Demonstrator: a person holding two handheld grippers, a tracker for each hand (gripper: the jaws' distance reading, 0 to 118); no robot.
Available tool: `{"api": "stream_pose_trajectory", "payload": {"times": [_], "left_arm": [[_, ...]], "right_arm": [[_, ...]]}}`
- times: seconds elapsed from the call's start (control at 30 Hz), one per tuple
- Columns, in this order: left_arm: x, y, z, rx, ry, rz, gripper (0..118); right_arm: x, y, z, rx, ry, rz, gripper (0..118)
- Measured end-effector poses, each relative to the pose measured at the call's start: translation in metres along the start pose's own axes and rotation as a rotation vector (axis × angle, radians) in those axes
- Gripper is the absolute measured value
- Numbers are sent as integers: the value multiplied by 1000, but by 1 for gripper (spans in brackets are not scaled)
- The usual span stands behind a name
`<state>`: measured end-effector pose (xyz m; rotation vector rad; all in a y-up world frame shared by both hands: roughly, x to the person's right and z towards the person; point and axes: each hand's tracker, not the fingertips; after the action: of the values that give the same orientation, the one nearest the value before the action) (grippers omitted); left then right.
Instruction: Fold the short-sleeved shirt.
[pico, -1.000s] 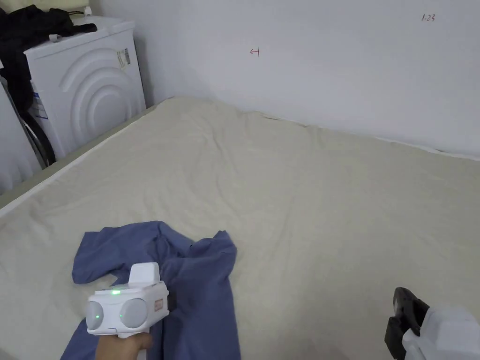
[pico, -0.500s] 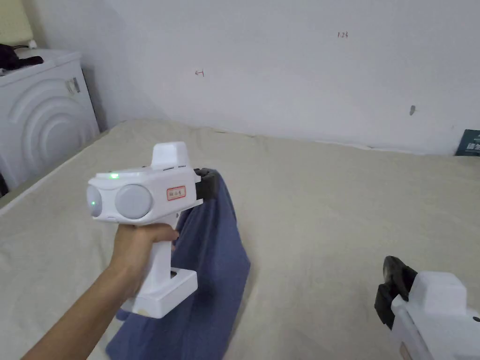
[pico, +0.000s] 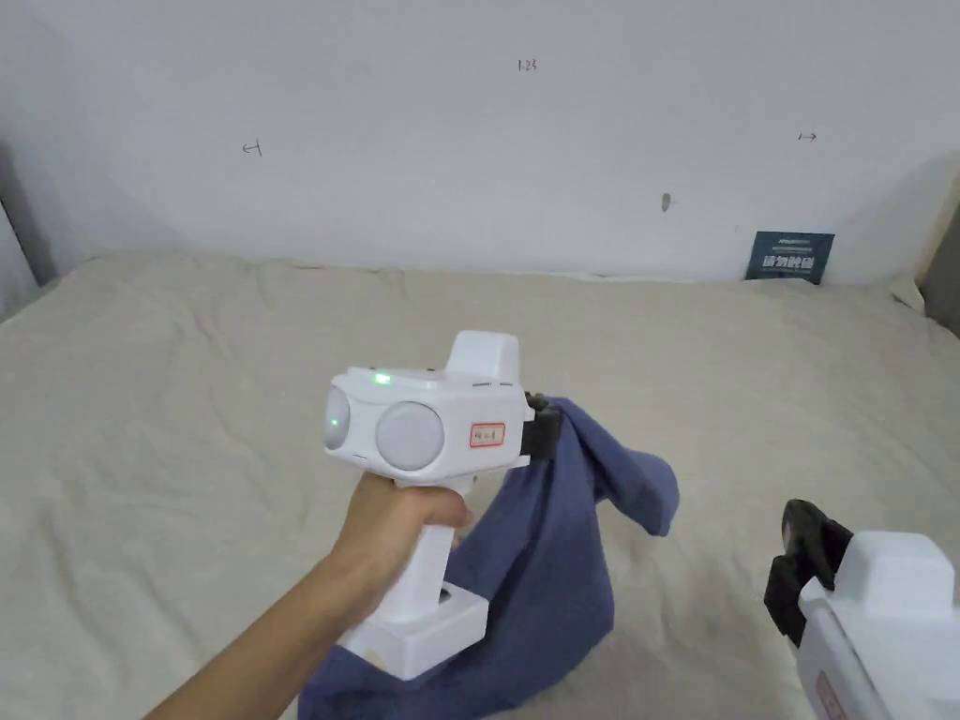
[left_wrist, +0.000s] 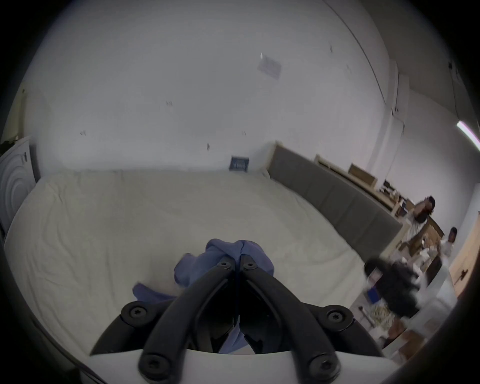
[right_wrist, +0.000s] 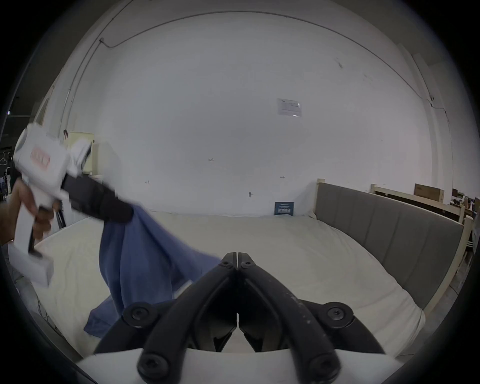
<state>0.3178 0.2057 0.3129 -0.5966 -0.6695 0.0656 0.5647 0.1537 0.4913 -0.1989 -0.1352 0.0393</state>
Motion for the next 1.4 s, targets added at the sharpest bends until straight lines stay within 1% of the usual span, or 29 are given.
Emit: {"api": "stream_pose_trajectory", "payload": {"times": [0.1, 0.17, 0.27, 0.3, 0.4, 0.43, 0.5, 0.57, 0.6, 0.63, 0.67, 0.77, 0.8, 0.83, 0.87, 0.97, 1.13, 1.3, 1.33, 1.4], "left_arm": [[-6, -44, -38, -128, -27, 26, 2], [-12, -79, -63, -214, -19, 32, 2], [-20, -126, -94, -354, 12, 24, 2], [-23, -140, -101, -378, 43, 25, 2], [-34, -173, -127, -480, 89, 24, 2], [-30, -178, -123, -508, 100, 22, 2], [-33, -187, -128, -496, 111, 35, 2], [-32, -181, -122, -475, 109, 55, 3], [-31, -177, -121, -478, 110, 63, 5], [-29, -175, -117, -469, 107, 65, 14], [-27, -171, -111, -447, 108, 60, 37], [-20, -152, -85, -369, 109, 60, 117], [-18, -145, -76, -332, 114, 61, 118], [-18, -140, -67, -290, 115, 62, 117], [-17, -130, -53, -223, 113, 64, 113], [-23, -109, -26, -122, 146, 46, 113], [-36, -85, 39, 167, 290, -13, 113], [-50, -81, 91, 371, 464, -96, 112], [-52, -83, 98, 404, 497, -110, 110], [-61, -88, 108, 452, 552, -114, 102]], "right_arm": [[6, -6, 0, -17, -18, -5, 1], [7, -11, -2, -29, -23, -9, 1], [7, -17, -6, -48, -22, -18, 1], [6, -19, -7, -54, -21, -20, 1], [2, -23, -10, -71, -12, -17, 1], [2, -24, -11, -75, -11, -16, 1], [0, -25, -12, -82, -5, -14, 1], [-1, -25, -13, -86, -2, -10, 1], [-1, -25, -13, -87, -2, -7, 1], [-1, -25, -13, -88, -2, -5, 1], [-2, -24, -12, -87, -2, -3, 1], [-3, -19, -10, -76, -3, -11, 1], [-4, -17, -9, -71, -2, -13, 1], [-5, -15, -9, -67, -2, -13, 1], [-6, -13, -8, -60, -1, -12, 2], [-10, -5, -4, -38, 3, -17, 1], [-18, 10, 1, 9, 2, -21, 1], [-26, 24, 6, 49, 4, -20, 1], [-27, 27, 7, 58, 5, -17, 1], [-30, 32, 8, 75, 4, -9, 1]]}}
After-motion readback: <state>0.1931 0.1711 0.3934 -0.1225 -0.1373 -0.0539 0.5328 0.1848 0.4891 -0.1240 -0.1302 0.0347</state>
